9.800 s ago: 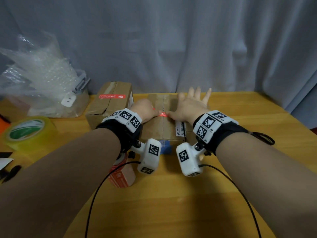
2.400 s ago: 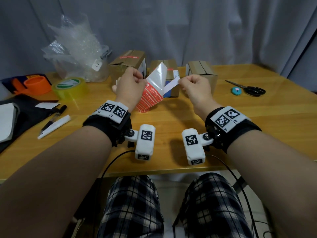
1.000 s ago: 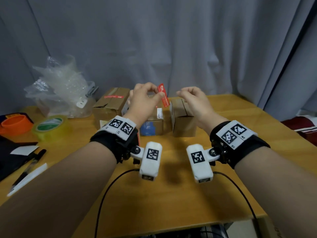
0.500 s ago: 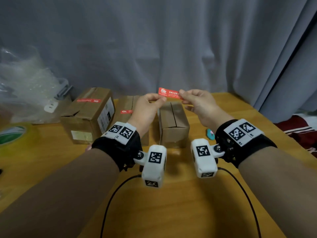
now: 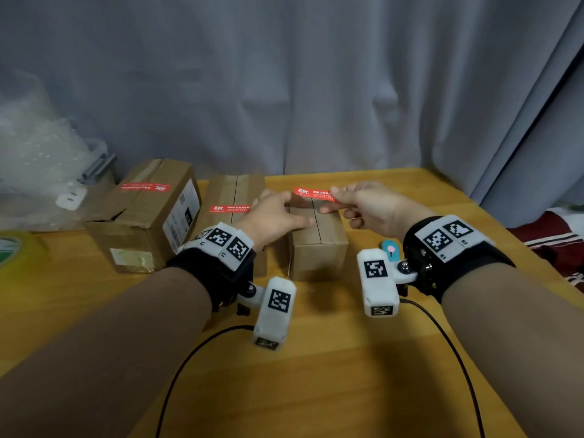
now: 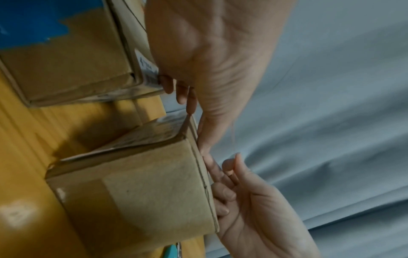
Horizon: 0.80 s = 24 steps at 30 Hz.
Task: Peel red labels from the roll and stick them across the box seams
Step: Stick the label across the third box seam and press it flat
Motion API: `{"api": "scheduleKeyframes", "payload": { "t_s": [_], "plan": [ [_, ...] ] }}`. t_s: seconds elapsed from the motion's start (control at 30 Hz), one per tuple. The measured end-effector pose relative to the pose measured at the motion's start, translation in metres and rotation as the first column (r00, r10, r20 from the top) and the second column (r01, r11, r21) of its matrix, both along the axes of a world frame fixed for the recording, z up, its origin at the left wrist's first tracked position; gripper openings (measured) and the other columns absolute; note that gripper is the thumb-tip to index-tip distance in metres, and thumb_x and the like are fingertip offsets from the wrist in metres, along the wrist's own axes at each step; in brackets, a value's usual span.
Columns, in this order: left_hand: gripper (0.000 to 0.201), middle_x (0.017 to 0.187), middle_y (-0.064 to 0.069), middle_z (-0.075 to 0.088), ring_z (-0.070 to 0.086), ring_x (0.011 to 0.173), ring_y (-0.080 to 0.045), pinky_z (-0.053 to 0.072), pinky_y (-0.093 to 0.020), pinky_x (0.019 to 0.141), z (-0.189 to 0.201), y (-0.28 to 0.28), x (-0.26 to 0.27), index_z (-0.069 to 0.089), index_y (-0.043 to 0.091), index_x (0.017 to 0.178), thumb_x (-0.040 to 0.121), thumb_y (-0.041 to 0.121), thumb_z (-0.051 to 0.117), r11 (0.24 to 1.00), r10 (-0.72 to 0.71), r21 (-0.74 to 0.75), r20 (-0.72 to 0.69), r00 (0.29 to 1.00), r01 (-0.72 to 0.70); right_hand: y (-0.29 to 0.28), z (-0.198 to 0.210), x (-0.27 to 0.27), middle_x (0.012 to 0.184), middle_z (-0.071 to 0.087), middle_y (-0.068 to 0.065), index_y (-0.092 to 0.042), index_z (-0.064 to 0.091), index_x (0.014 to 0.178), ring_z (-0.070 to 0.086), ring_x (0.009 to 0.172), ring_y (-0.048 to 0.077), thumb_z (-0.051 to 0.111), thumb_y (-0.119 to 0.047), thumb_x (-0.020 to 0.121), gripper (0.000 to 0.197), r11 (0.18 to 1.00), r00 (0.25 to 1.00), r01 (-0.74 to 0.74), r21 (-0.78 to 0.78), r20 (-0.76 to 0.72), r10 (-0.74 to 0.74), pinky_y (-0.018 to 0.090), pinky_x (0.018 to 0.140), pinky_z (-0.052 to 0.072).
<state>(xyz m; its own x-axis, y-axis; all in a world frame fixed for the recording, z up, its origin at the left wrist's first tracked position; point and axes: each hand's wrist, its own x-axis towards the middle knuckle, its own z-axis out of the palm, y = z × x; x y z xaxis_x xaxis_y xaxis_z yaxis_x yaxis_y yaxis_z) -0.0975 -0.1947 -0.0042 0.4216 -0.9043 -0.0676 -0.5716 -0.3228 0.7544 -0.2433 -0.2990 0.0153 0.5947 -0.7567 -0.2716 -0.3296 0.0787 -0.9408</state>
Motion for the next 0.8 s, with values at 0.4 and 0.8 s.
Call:
{"api": "scheduleKeyframes", "payload": {
  "t_s": [0.4,0.8],
  "plan": [
    [0.033,0.092,-0.006,0.062,0.054,0.076,-0.011,0.038,-0.021,0.064,0.011,-0.003,-0.003,0.068,0.001,0.102,0.087,0.030,0.065,0.984,0.129,-0.076,-0.308,0.943,-0.160,0.005,0.008,0.007,0.073,0.068,-0.003,-0.011,0.062,0.103,0.040,0.063,0.009,0.063,-0.026,0.089,0.020,0.994,0.985,-0.029,-0.103,-0.170,0.011,0.022,0.054,0.038],
    [0.015,0.042,0.007,0.062,0.050,0.033,0.005,0.029,0.000,0.033,0.030,-0.004,-0.004,0.066,0.006,0.075,0.087,0.016,0.065,0.987,0.141,-0.043,-0.233,0.962,-0.155,0.010,0.012,0.017,0.076,0.053,0.005,-0.008,0.062,0.079,0.039,0.061,0.015,0.070,-0.036,0.081,0.029,0.971,0.932,0.000,-0.237,-0.352,-0.086,0.026,0.051,0.033]
  ]
}}
